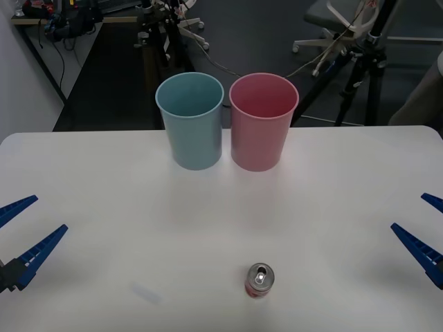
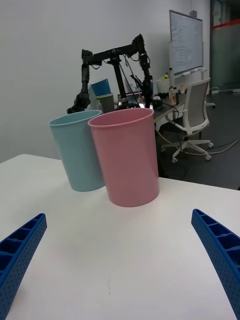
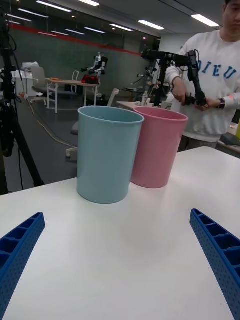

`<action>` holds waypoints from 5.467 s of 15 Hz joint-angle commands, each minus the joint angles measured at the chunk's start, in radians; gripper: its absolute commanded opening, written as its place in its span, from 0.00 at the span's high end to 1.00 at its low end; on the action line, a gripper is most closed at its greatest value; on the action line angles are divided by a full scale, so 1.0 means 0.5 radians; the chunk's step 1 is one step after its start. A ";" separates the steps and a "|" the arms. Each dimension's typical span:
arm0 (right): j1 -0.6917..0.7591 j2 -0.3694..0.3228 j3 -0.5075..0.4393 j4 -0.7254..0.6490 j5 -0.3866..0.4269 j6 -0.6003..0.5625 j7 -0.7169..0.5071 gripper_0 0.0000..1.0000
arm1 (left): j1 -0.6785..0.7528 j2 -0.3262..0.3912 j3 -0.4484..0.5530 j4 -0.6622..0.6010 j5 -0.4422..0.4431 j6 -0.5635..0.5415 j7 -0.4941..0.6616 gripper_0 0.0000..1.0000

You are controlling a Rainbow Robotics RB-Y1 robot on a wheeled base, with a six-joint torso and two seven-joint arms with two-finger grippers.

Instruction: Grasp the object on the table and drop it into the matching bin: aluminum can to the light blue bin, PET bottle to the pink bin.

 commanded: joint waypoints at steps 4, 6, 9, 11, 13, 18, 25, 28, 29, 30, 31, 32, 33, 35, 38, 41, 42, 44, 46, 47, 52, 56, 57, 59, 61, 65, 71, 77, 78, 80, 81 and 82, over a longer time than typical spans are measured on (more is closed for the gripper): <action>0.142 -0.013 0.099 -0.083 -0.128 0.115 0.022 0.00 | 0.000 0.000 0.000 0.000 0.000 0.000 0.000 0.00; 0.238 -0.035 0.136 -0.114 -0.186 0.115 0.147 0.00 | 0.000 0.000 0.000 0.000 0.000 0.000 0.000 0.00; 0.308 -0.038 0.182 -0.059 -0.208 -0.008 0.426 0.00 | 0.000 0.000 0.000 0.000 0.000 0.000 0.000 0.00; 0.302 -0.038 0.228 0.064 -0.208 -0.177 0.574 0.00 | 0.000 0.000 0.000 0.000 0.000 0.000 0.000 0.00; 0.299 -0.038 0.286 0.171 -0.208 -0.296 0.709 0.00 | 0.000 0.000 0.000 0.000 0.000 0.000 0.000 0.00; 0.296 -0.053 0.464 0.377 -0.190 -0.450 1.016 0.00 | 0.000 0.000 0.000 0.000 0.000 0.000 0.000 0.00; 0.118 -0.053 0.789 0.668 -0.147 -0.431 1.325 0.00 | 0.000 0.000 0.000 0.000 0.000 0.000 0.000 0.00; 0.090 -0.053 0.958 0.662 -0.137 -0.287 1.368 0.00 | 0.000 0.000 0.000 0.000 0.000 0.000 0.000 0.00; 0.078 -0.050 1.026 0.662 -0.140 -0.232 1.384 0.00 | 0.000 0.000 0.000 0.000 0.000 0.000 0.000 0.00; 0.066 -0.047 1.075 0.662 -0.144 -0.186 1.390 0.00 | 0.000 0.000 0.000 0.000 0.000 0.000 0.000 0.00; 0.047 -0.041 1.121 0.662 -0.140 -0.134 1.402 0.00 | 0.000 0.000 0.000 0.000 0.000 0.000 0.000 0.00; 0.032 -0.032 1.152 0.662 -0.140 -0.106 1.414 0.00 | 0.000 0.000 0.000 0.000 0.000 0.000 0.000 0.00; 0.014 -0.019 1.185 0.662 -0.140 -0.072 1.427 0.00 | 0.000 0.000 0.000 0.000 0.000 0.000 0.000 0.00; -0.017 0.011 1.234 0.662 -0.140 -0.011 1.445 0.00 | 0.000 0.000 0.000 0.000 0.000 0.000 0.000 0.00; -0.075 0.085 1.250 0.662 -0.091 0.054 1.454 0.00 | 0.000 0.000 0.000 0.000 0.000 0.000 0.000 0.00; -0.124 0.149 1.293 0.662 -0.070 0.158 1.460 0.00 | 0.000 0.000 0.000 0.000 0.000 0.000 0.000 0.00; -0.137 0.159 1.317 0.662 -0.067 0.192 1.463 0.00 | 0.000 0.000 0.000 0.000 0.000 0.000 0.000 0.00; -0.158 0.183 1.351 0.662 -0.058 0.244 1.467 0.00 | 0.000 0.000 0.000 0.000 0.000 0.000 0.000 0.00; -0.183 0.202 1.403 0.662 -0.055 0.308 1.470 0.00 | 0.000 0.000 0.000 0.000 0.000 0.000 0.000 0.00; -0.192 0.214 1.415 0.662 -0.055 0.333 1.473 0.00 | 0.000 0.000 0.000 0.000 0.000 0.000 0.000 0.00; -0.244 0.257 1.480 0.662 -0.036 0.425 1.479 0.00 | 0.000 0.000 0.000 0.000 0.000 0.000 0.000 0.00; -0.262 0.266 1.510 0.662 -0.036 0.452 1.479 0.52 | 0.000 0.000 0.000 0.000 0.000 0.000 0.000 0.00; -0.262 0.266 1.510 0.662 -0.036 0.455 1.482 0.98 | 0.000 0.000 0.000 0.000 0.000 0.000 0.000 0.00; -0.266 0.266 1.514 0.662 -0.036 0.455 1.488 1.00 | 0.000 0.000 0.000 0.000 0.000 0.000 0.000 0.00; -0.266 0.266 1.514 0.662 -0.036 0.455 1.491 1.00 | 0.000 0.000 0.000 0.000 0.000 0.000 0.000 0.00; -0.266 0.266 1.514 0.662 -0.036 0.455 1.488 1.00 | 0.000 0.000 0.000 0.000 0.000 0.000 0.000 0.00; -0.192 0.217 1.535 0.414 -0.033 0.560 1.396 1.00 | 0.000 0.000 0.000 0.000 0.000 0.000 0.000 0.00; 0.007 -0.029 1.691 -0.497 0.059 1.121 0.792 1.00 | 0.000 0.000 0.000 0.000 0.000 0.000 0.000 0.00; 0.011 -0.038 1.695 -0.614 0.130 1.201 0.654 1.00 | 0.000 0.000 0.000 0.000 0.000 0.000 0.000 0.00; 0.004 -0.038 1.704 -0.816 0.295 1.354 0.371 1.00 | 0.000 0.000 0.000 0.000 0.000 0.000 0.000 0.00; -0.011 -0.038 1.707 -0.905 0.396 1.428 0.212 1.00 | 0.000 0.000 0.000 0.000 0.000 0.000 0.000 0.00; -0.029 -0.038 1.707 -0.976 0.492 1.483 0.052 1.00 | 0.000 0.000 0.000 0.000 0.000 0.000 0.000 0.00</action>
